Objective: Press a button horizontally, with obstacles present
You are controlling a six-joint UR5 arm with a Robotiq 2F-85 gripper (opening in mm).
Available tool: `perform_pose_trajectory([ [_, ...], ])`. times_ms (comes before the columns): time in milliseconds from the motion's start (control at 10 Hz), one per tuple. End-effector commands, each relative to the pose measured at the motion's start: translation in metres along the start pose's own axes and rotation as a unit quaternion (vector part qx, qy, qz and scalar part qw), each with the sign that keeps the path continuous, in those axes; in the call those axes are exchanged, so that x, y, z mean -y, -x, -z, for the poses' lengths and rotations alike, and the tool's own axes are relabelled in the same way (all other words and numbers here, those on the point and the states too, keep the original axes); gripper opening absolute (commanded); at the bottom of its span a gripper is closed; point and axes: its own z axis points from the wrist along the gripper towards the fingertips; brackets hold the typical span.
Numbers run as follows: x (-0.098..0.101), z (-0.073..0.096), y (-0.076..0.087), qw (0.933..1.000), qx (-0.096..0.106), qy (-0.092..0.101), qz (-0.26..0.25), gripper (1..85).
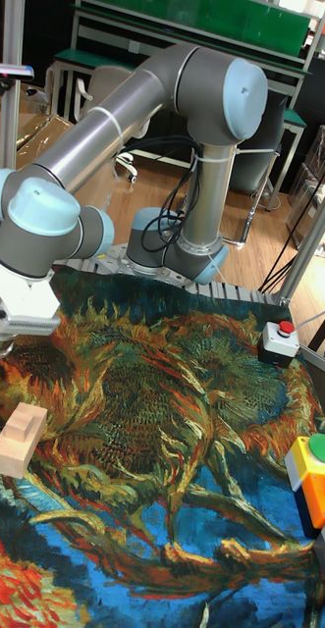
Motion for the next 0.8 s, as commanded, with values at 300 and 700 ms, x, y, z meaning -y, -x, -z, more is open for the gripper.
perform_pose_trajectory([
  [300, -0.002, 0.005, 0.002, 1.0000, 0.000, 0.000, -0.009, 9.7],
  [700, 0.008, -0.004, -0.010, 1.0000, 0.003, 0.002, 0.000, 9.7],
])
